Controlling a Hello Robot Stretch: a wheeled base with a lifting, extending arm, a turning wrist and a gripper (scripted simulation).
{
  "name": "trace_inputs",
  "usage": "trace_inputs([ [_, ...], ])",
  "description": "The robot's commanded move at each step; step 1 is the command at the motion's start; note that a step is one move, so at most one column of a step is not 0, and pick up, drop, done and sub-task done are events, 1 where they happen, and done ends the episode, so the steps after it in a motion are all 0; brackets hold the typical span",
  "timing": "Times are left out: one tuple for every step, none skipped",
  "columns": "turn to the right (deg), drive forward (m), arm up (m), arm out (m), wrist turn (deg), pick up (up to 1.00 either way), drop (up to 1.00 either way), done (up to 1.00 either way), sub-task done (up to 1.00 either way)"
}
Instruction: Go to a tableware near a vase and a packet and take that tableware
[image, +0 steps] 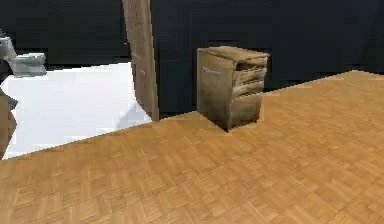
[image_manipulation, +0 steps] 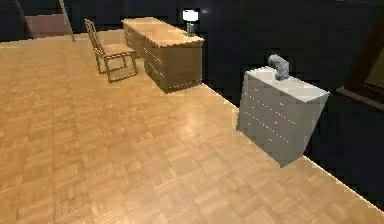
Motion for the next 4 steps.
trace_inputs([
  [45.0,0.00,0.00,0.00,0.0,0.00,0.00,0.00,0.00],
  [15.0,0.00,0.00,0.00,0.0,0.00,0.00,0.00,0.00],
  [0.0,0.10,0.00,0.00,0.0,0.00,0.00,0.00,0.00],
  [-45.0,0.00,0.00,0.00,0.0,0.00,0.00,0.00,0.00],
])
